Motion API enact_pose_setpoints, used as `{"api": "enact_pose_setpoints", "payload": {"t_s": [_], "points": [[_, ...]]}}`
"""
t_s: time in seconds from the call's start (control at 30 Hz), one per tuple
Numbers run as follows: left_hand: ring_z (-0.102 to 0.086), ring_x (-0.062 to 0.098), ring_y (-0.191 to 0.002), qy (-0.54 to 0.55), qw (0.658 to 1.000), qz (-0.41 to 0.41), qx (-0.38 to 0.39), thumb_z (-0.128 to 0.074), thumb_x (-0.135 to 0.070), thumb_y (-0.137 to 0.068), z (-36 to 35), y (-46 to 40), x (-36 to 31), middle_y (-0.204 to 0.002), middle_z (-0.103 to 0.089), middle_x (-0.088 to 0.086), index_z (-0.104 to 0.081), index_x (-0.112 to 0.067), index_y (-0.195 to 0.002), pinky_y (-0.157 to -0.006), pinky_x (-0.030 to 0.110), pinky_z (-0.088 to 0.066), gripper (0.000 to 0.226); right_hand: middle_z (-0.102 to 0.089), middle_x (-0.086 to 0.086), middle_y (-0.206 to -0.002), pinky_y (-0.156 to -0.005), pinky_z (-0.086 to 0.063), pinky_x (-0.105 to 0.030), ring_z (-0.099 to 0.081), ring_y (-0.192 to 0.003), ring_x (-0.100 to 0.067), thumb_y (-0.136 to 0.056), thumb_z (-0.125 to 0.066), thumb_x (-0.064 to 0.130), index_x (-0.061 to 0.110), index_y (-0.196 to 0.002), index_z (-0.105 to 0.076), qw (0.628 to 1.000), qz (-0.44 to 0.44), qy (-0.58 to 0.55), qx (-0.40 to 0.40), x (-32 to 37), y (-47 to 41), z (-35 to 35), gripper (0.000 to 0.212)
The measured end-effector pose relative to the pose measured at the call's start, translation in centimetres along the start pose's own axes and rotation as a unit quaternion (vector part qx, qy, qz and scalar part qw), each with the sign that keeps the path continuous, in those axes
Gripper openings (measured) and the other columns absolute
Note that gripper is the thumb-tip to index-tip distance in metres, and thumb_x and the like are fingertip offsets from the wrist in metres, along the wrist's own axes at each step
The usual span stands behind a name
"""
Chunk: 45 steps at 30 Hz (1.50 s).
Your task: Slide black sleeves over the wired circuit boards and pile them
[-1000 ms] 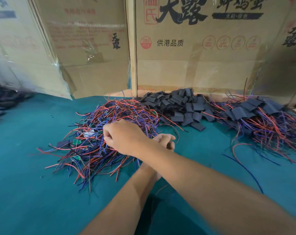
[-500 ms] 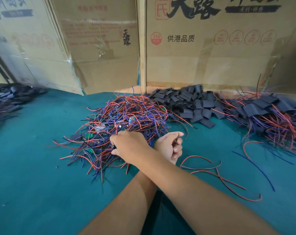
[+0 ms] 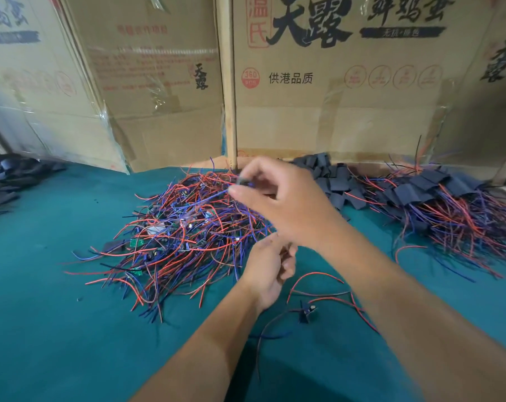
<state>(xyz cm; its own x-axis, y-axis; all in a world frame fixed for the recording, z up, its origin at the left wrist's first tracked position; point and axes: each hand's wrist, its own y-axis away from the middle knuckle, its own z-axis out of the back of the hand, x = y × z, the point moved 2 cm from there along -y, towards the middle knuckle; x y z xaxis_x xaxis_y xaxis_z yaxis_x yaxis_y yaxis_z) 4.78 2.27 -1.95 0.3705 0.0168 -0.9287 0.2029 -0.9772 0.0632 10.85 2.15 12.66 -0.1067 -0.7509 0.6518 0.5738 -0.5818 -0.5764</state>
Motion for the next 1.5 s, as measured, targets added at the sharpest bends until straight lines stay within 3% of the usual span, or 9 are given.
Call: {"api": "enact_pose_setpoints", "payload": {"t_s": [0.13,0.23,0.3,0.37,0.5,0.83,1.0,1.23,1.5], "points": [[-0.027,0.007,-0.041,-0.046,0.998,-0.043,-0.007,-0.051,-0.011,-0.095,-0.6,0.3,-1.2,-0.058,-0.045,-0.002,-0.066,-0.025,-0.067,-0.041,0.016,-0.018,0.035,-0.065,-0.002,-0.064,-0.044,-0.039,-0.022,-0.051,-0.047,-0.016,-0.092,-0.068,0.029,0.014,-0.087,-0.062,0.986,-0.144,-0.081,0.01,-3.3,2.7,4.1,0.017],[-0.028,0.007,-0.045,-0.056,0.993,-0.088,0.047,-0.058,-0.017,-0.078,-1.2,1.1,-1.5,-0.064,-0.049,-0.003,-0.067,-0.025,-0.075,-0.042,0.017,-0.02,0.012,-0.065,-0.002,-0.071,-0.045,-0.032,-0.018,-0.044,-0.053,-0.011,-0.1,-0.056,0.023,0.007,-0.097,-0.064,0.953,-0.265,-0.145,0.035,-6.5,5.6,5.8,0.018],[-0.033,0.009,-0.047,-0.045,0.991,-0.085,0.089,-0.064,-0.017,-0.076,-1.7,1.4,-1.2,-0.072,-0.054,0.0,-0.069,-0.018,-0.09,-0.044,0.018,-0.024,0.015,-0.066,-0.003,-0.076,-0.047,-0.032,-0.018,-0.045,-0.056,-0.01,-0.103,-0.048,0.012,0.005,-0.104,-0.063,0.935,-0.295,-0.197,0.028,-8.1,7.2,6.3,0.017],[-0.04,0.01,-0.05,-0.027,0.991,-0.076,0.103,-0.067,-0.013,-0.08,-2.0,1.6,-0.9,-0.077,-0.06,0.002,-0.068,-0.012,-0.099,-0.044,0.02,-0.03,0.019,-0.066,-0.003,-0.078,-0.049,-0.034,-0.019,-0.048,-0.06,-0.011,-0.102,-0.047,0.005,0.003,-0.109,-0.063,0.93,-0.291,-0.226,0.02,-8.9,8.4,6.2,0.018],[-0.045,0.012,-0.056,-0.054,0.99,-0.097,0.089,-0.069,-0.017,-0.083,-2.3,1.9,-1.2,-0.082,-0.064,0.006,-0.067,-0.011,-0.089,-0.047,0.022,-0.036,0.009,-0.071,-0.006,-0.082,-0.05,-0.039,-0.021,-0.055,-0.066,-0.015,-0.098,-0.053,0.0,0.003,-0.108,-0.062,0.939,-0.276,-0.2,0.039,-9.4,9.4,6.1,0.014],[-0.05,0.012,-0.06,-0.071,0.986,-0.144,0.043,-0.074,-0.026,-0.085,-3.4,2.7,-2.8,-0.076,-0.063,-0.002,-0.073,-0.02,-0.074,-0.048,0.023,-0.04,0.012,-0.073,0.002,-0.072,-0.051,-0.04,-0.018,-0.053,-0.051,-0.008,-0.091,-0.065,0.017,0.019,-0.08,-0.065,0.972,-0.232,-0.027,0.025,-9.1,9.7,6.8,0.011],[-0.057,0.011,-0.068,-0.092,0.986,-0.13,0.046,-0.074,-0.029,-0.08,-3.2,2.3,-3.3,-0.086,-0.068,-0.003,-0.075,-0.02,-0.077,-0.052,0.024,-0.048,0.01,-0.069,0.003,-0.065,-0.048,-0.039,-0.02,-0.049,-0.05,-0.01,-0.092,-0.064,0.018,0.019,-0.076,-0.068,0.969,-0.24,-0.042,0.026,-9.1,9.8,6.8,0.016],[-0.062,0.016,-0.068,-0.01,0.994,-0.103,0.022,-0.078,-0.028,-0.07,-1.8,2.2,-2.2,-0.086,-0.069,0.007,-0.073,-0.006,-0.082,-0.059,0.024,-0.052,0.026,-0.069,0.006,-0.065,-0.049,-0.039,-0.016,-0.05,-0.049,-0.007,-0.091,-0.066,0.026,0.021,-0.076,-0.066,0.965,-0.256,0.002,0.049,-10.0,10.0,5.9,0.016],[-0.074,0.031,-0.087,0.046,0.996,-0.072,-0.008,-0.075,-0.031,-0.076,0.1,1.7,-3.3,-0.1,-0.073,0.026,-0.073,-0.021,-0.077,-0.07,0.03,-0.06,0.01,-0.067,0.004,-0.062,-0.053,-0.04,-0.017,-0.051,-0.051,-0.008,-0.089,-0.068,0.032,0.02,-0.074,-0.066,0.949,-0.309,-0.029,0.051,-12.2,10.5,8.0,0.02]]}}
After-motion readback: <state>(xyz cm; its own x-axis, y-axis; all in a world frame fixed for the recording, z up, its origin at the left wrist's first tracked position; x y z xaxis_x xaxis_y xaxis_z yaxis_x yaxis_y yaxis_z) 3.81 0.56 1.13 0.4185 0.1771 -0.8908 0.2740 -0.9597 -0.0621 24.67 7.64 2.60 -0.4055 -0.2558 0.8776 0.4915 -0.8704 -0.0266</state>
